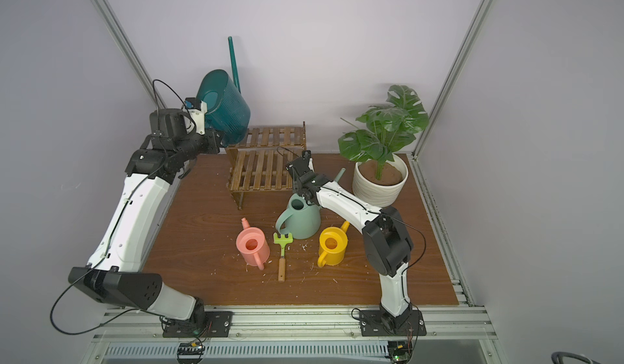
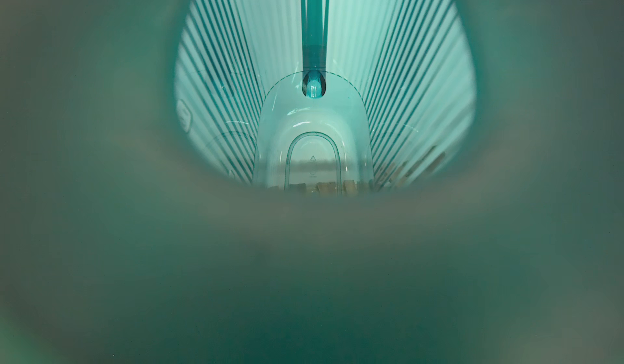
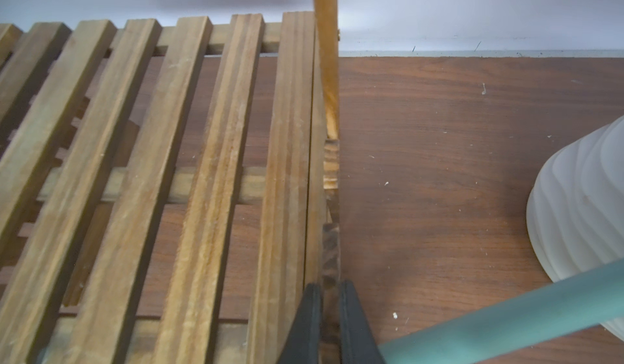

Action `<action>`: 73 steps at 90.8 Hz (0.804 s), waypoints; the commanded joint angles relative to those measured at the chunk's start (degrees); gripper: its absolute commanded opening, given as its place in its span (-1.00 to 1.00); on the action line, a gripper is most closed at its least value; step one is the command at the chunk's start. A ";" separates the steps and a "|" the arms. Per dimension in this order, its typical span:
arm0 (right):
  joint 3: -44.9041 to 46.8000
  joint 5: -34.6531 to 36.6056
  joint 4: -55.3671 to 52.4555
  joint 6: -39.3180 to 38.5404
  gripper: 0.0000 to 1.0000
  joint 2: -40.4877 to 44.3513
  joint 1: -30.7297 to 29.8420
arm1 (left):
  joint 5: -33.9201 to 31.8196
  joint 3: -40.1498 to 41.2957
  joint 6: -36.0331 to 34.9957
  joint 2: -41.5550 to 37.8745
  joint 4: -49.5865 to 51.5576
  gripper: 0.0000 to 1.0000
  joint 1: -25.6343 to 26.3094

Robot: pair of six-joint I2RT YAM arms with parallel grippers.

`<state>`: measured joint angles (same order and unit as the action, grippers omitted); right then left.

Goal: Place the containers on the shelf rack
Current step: 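Move the shelf to the center of the board, then place the container on the shelf.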

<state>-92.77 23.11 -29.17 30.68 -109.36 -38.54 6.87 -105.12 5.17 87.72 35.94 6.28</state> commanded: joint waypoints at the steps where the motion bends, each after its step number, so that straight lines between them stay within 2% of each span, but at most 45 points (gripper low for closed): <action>1: 1.73 -1.98 -1.35 -0.22 -0.85 2.97 -1.19 | 0.15 -3.20 1.08 0.25 -4.21 -1.00 0.63; 16: 3.99 -2.11 0.01 0.81 -0.86 4.48 -1.33 | -0.31 -2.24 2.37 0.91 -4.18 -1.00 1.61; 41: 2.92 -1.46 -0.08 1.58 -0.74 3.48 -1.91 | -7.92 1.58 2.34 -1.72 -2.47 -1.00 6.73; 73: 4.16 -1.28 0.82 1.93 -0.69 4.50 -2.05 | -11.71 1.72 2.05 -1.30 1.82 -1.00 7.13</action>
<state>-89.41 23.16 -28.08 31.99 -106.91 -39.42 -1.17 -102.87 7.51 88.31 39.62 13.39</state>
